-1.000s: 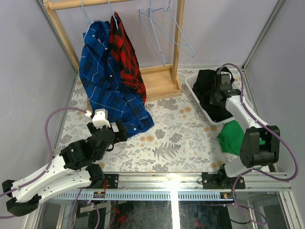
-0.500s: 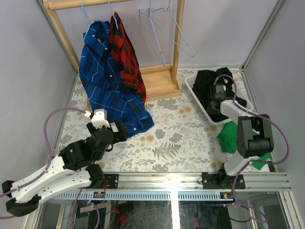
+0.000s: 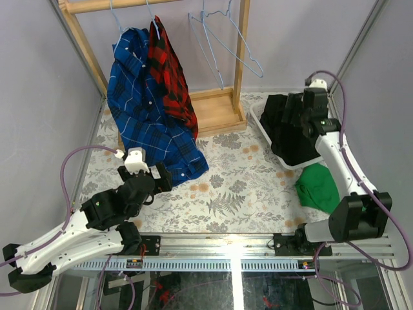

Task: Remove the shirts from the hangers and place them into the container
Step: Adjust the shirt in the bin.

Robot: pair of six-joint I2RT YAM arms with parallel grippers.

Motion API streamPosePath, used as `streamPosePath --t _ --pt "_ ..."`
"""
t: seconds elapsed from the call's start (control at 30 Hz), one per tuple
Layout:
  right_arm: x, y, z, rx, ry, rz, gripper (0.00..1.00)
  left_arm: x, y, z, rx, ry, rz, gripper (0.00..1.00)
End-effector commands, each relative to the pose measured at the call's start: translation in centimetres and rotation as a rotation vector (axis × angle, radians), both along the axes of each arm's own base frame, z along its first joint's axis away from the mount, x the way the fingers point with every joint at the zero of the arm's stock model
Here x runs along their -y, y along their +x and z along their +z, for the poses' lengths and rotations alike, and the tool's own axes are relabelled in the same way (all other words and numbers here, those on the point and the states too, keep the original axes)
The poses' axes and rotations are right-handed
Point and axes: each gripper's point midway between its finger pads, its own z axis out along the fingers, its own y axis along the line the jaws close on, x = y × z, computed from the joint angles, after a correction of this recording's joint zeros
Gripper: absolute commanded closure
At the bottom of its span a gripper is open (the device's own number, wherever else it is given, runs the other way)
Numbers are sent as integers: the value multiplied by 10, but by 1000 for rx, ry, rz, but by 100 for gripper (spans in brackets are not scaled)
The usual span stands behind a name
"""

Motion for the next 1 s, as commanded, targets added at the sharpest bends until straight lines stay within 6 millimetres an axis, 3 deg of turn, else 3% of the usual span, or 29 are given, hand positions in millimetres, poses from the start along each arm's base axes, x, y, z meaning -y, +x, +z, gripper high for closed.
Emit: streamPosePath --t 0.0,0.1,0.2,0.27,0.37,0.5,0.57,0.73,0.8,0.87,0.97 --pt "6 47 38 88 -30 -43 13 -4 2 10 26 -14 25 0" --pt "4 83 39 54 -9 -43 13 -4 2 10 26 -14 25 0" --pt "7 121 21 21 1 -77 15 -5 2 10 27 -17 27 0" --pt "-1 141 3 -15 57 -56 18 -5 2 10 29 -19 28 0" --pt "-14 155 -36 -111 102 -11 21 -5 2 11 31 -23 29 0" --pt "-6 157 -96 -221 59 -54 23 -6 1 11 31 -24 30 0" --pt "-3 148 -131 -302 41 -56 32 -6 1 11 32 -25 30 0" --pt "-5 117 -173 -397 48 -43 37 -5 1 11 31 -23 29 0" --pt "-6 107 -180 -436 43 -27 37 -5 2 11 29 -23 28 0" --pt "0 107 -171 -431 17 -41 32 -5 2 10 28 -22 27 0" --pt "-1 128 -124 -320 -3 -2 30 -4 2 10 27 -19 25 0"
